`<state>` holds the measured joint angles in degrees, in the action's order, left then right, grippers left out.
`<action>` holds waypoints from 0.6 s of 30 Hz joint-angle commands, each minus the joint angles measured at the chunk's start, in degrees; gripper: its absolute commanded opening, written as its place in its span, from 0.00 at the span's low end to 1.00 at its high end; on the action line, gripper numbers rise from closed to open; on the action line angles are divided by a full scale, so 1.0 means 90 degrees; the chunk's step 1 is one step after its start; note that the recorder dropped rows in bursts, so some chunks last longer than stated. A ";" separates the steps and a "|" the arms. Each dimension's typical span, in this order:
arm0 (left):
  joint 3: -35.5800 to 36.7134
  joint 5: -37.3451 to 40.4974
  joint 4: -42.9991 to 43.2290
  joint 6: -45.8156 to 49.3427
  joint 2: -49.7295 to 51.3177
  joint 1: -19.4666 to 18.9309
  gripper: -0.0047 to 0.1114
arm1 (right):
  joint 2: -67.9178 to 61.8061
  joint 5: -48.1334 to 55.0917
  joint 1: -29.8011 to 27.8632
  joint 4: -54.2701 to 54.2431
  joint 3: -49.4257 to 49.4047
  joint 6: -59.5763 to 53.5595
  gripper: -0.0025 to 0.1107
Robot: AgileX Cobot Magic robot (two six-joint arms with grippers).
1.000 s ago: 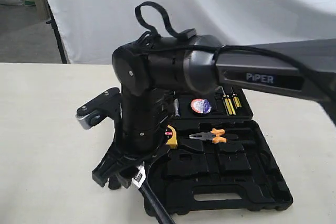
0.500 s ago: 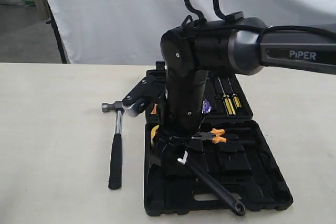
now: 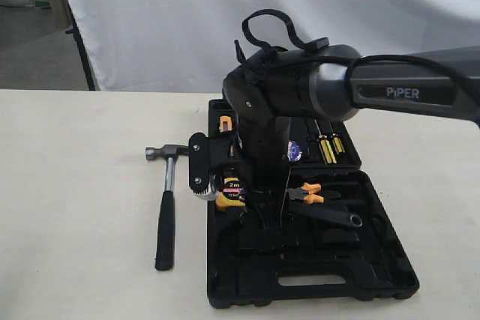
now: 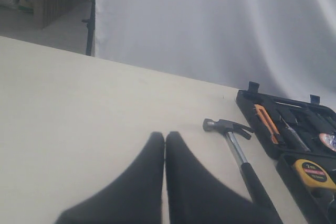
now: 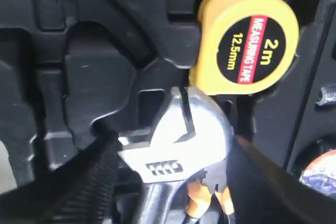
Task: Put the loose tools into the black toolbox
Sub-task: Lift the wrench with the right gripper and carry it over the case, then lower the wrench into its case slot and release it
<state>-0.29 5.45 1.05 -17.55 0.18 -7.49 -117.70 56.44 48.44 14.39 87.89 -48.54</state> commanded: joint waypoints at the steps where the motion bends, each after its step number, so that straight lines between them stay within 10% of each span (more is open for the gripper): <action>1: -0.0017 -0.0046 0.0028 -0.0030 -0.0020 -0.0161 0.05 | -0.0179 -0.0097 -0.0041 0.0153 0.0005 -0.0253 0.02; 18: -0.0017 -0.0046 0.0028 -0.0030 -0.0020 -0.0161 0.05 | -0.0349 -0.0140 -0.0408 0.0068 0.0005 -0.0005 0.02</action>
<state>-0.29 5.45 1.05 -17.55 0.18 -7.49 -120.89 56.21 45.46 15.61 87.89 -49.13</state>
